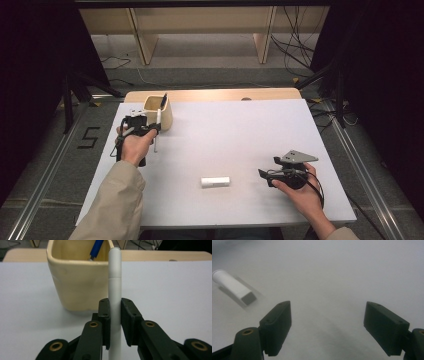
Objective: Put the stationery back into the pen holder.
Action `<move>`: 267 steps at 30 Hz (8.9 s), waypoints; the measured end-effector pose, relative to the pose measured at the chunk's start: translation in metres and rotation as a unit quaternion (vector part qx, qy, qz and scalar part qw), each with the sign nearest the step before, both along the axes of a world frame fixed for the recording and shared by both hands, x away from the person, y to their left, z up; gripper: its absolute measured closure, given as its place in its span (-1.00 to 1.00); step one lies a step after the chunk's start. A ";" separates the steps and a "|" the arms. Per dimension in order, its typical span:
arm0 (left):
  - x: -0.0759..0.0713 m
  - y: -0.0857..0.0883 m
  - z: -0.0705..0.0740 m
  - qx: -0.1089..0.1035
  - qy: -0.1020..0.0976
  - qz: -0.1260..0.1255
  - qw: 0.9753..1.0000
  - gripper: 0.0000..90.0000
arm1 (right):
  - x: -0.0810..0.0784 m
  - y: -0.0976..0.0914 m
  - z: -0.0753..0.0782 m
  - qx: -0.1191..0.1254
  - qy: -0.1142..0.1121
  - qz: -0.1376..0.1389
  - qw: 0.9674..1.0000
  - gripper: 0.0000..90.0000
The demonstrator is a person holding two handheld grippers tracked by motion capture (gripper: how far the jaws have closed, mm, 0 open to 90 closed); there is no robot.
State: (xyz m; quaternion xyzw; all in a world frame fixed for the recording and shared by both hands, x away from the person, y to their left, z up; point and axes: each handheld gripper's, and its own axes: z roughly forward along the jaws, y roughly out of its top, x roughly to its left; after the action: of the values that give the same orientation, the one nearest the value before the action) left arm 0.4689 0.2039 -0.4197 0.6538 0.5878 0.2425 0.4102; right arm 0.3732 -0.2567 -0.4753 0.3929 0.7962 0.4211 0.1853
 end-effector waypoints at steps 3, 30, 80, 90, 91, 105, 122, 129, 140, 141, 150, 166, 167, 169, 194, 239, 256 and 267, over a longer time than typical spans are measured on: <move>0.000 0.001 0.003 0.000 -0.026 0.004 1.000 0.74 | 0.000 0.000 0.000 -0.001 0.000 0.002 1.000 -0.49; 0.014 0.011 0.025 0.001 -0.137 0.015 0.990 0.74 | 0.000 0.000 0.000 0.000 0.000 -0.001 1.000 -0.49; 0.055 0.012 0.054 0.028 -0.206 0.008 0.978 0.74 | 0.001 -0.001 -0.001 0.002 0.001 0.001 1.000 -0.49; 0.059 0.013 0.054 0.036 -0.218 0.000 0.975 0.74 | 0.001 -0.001 -0.001 0.003 0.001 0.001 1.000 -0.49; 0.060 0.013 0.054 0.037 -0.218 0.000 0.975 0.74 | 0.001 -0.001 -0.001 0.002 0.002 0.001 1.000 -0.49; 0.064 0.016 0.050 0.043 -0.234 -0.016 0.971 0.74 | 0.001 -0.001 -0.001 0.002 0.002 0.001 1.000 -0.49; 0.069 0.017 0.044 0.055 -0.240 -0.039 0.968 0.74 | 0.001 -0.001 -0.001 0.003 0.002 0.001 1.000 -0.49; 0.070 0.017 0.041 0.059 -0.237 -0.043 0.969 0.74 | 0.001 -0.001 -0.001 0.003 0.002 0.002 1.000 -0.49; 0.072 0.017 0.033 0.065 -0.235 -0.047 0.969 0.74 | 0.001 -0.001 -0.001 0.003 0.003 0.002 1.000 -0.49; 0.072 0.018 0.032 0.066 -0.238 -0.048 0.968 0.74 | 0.001 -0.001 -0.001 0.003 0.003 0.002 1.000 -0.49; 0.074 0.019 0.030 0.064 -0.246 -0.053 0.966 0.74 | 0.001 -0.001 -0.001 0.004 0.003 0.002 1.000 -0.49; 0.078 0.022 0.021 0.069 -0.246 -0.056 0.965 0.74 | 0.001 -0.001 -0.001 0.004 0.003 0.003 1.000 -0.49; 0.078 0.022 0.021 0.070 -0.245 -0.056 0.965 0.74 | 0.001 -0.001 -0.001 0.004 0.003 0.004 1.000 -0.49; 0.078 0.023 0.020 0.070 -0.245 -0.055 0.965 0.74 | 0.001 -0.001 -0.001 0.004 0.003 0.004 1.000 -0.49; 0.077 0.027 0.007 0.078 -0.230 -0.058 0.968 0.74 | 0.001 -0.001 -0.001 0.004 0.003 0.006 1.000 -0.49; 0.054 0.027 0.011 0.111 -0.191 -0.079 0.972 0.24 | 0.001 0.000 -0.001 0.001 0.003 0.009 1.000 -0.49; 0.006 0.009 0.023 0.092 -0.150 -0.120 0.977 -0.24 | 0.000 0.001 -0.001 0.001 0.004 0.008 1.000 -0.49; -0.024 0.003 0.009 0.085 -0.123 -0.159 0.976 -0.36 | 0.000 0.002 -0.001 0.001 0.004 0.013 1.000 -0.49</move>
State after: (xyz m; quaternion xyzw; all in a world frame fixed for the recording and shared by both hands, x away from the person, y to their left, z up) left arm 0.4453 0.2065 -0.4103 0.7363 0.3992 0.3016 0.4556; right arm 0.3728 -0.2547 -0.4763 0.3845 0.8016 0.4224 0.1764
